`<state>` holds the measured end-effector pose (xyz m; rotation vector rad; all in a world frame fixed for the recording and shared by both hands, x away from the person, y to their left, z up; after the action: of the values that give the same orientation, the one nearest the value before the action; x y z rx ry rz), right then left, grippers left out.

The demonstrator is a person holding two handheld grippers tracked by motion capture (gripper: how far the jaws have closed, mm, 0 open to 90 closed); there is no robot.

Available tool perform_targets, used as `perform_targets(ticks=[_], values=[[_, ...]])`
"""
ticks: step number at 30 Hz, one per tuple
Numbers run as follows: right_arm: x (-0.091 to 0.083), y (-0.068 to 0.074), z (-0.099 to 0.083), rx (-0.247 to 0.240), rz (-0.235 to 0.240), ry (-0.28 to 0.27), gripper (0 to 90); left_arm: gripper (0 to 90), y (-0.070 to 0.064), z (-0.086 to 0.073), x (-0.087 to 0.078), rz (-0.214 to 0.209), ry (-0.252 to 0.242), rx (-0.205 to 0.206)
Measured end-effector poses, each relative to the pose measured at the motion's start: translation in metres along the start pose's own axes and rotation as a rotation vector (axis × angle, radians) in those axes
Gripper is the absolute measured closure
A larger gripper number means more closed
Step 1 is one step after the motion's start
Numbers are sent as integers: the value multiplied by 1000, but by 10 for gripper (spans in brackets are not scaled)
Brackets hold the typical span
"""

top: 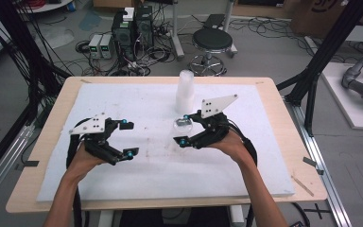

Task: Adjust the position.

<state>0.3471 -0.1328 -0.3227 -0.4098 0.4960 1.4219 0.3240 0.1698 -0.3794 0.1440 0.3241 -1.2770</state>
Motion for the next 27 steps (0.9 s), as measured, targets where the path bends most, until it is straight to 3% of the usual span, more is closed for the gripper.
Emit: perform_targets(ticks=[13, 16, 20, 27], values=[[2, 3, 6, -16, 34, -20, 386, 74, -10, 27, 62, -129, -21, 35], [3, 4, 6, -21, 36, -21, 386, 74, -13, 29, 70, -118, -30, 54], [4, 4, 6, -24, 38, -21, 386, 77, -16, 32, 79, -143, -36, 54], [3, 5, 6, -18, 49, -27, 387, 97, -18, 31, 90, -151, -15, 56]])
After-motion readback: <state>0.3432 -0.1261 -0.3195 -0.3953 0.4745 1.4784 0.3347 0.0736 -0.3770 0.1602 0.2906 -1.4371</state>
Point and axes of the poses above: each handheld gripper's, and its own axes: x roughly forward along the jaws, z roughly out of its top, y roughly to its left, the point moved 2 cm from there along x, roughly forward along the jaws, and after that the axes turned 8 degrees about y, right-handed, at the moved point
